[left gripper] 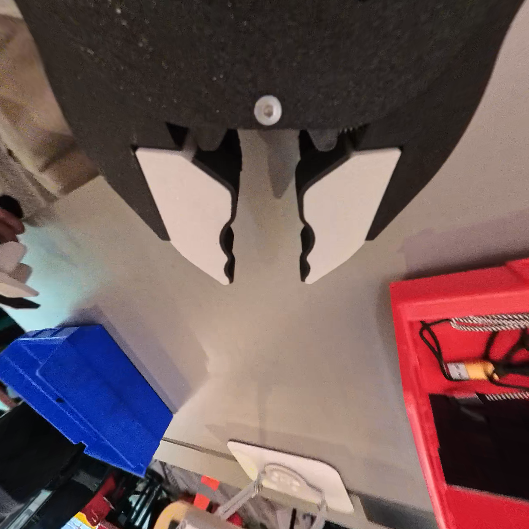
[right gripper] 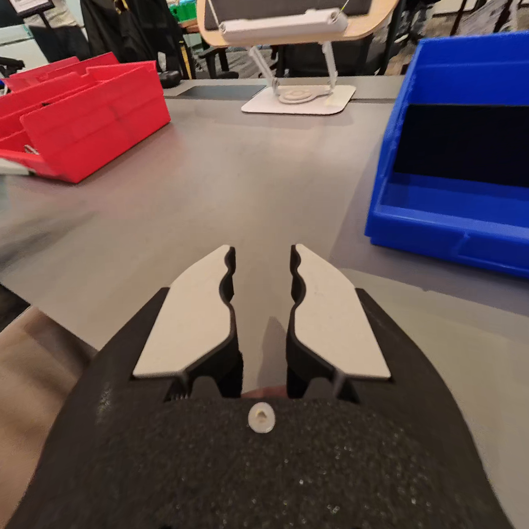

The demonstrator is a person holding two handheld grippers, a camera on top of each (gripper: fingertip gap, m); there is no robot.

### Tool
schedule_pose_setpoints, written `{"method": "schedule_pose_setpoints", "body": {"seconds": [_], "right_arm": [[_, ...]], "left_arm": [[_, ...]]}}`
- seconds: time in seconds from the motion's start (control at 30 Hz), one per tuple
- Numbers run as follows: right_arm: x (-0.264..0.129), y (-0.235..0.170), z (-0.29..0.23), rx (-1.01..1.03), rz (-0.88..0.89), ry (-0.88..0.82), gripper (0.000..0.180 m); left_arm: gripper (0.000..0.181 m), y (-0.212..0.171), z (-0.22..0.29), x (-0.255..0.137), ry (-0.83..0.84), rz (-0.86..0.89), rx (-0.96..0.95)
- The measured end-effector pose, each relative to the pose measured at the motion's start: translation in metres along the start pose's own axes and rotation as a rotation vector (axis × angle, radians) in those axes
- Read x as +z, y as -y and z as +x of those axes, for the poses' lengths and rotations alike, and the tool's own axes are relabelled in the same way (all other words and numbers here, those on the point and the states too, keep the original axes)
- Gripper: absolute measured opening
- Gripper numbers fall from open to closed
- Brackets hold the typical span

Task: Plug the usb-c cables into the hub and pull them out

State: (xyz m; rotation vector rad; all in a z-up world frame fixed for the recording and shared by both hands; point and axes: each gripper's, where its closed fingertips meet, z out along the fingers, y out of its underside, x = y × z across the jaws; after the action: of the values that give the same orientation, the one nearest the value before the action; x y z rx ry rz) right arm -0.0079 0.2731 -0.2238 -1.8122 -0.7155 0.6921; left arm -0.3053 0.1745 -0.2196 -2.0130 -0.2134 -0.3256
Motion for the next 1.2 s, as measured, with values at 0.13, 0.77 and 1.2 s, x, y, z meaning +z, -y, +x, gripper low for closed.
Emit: {"method": "schedule_pose_setpoints", "body": {"seconds": [0.13, 0.77, 1.2], "right_arm": [[0.004, -0.004, -0.013, -0.048, -0.021, 0.024, 0.036], [0.003, 0.001, -0.024, -0.137, -0.01, 0.037, 0.034], [0.013, 0.005, -0.051, -0.177, 0.004, 0.117, 0.033]], "left_arm": [[0.066, 0.003, 0.005, 0.001, 0.041, 0.047, 0.184], [0.058, 0.124, -0.027, -0.021, -0.191, -0.073, 0.245], [0.058, 0.119, -0.233, 0.138, 0.013, -0.967, 0.2]]}}
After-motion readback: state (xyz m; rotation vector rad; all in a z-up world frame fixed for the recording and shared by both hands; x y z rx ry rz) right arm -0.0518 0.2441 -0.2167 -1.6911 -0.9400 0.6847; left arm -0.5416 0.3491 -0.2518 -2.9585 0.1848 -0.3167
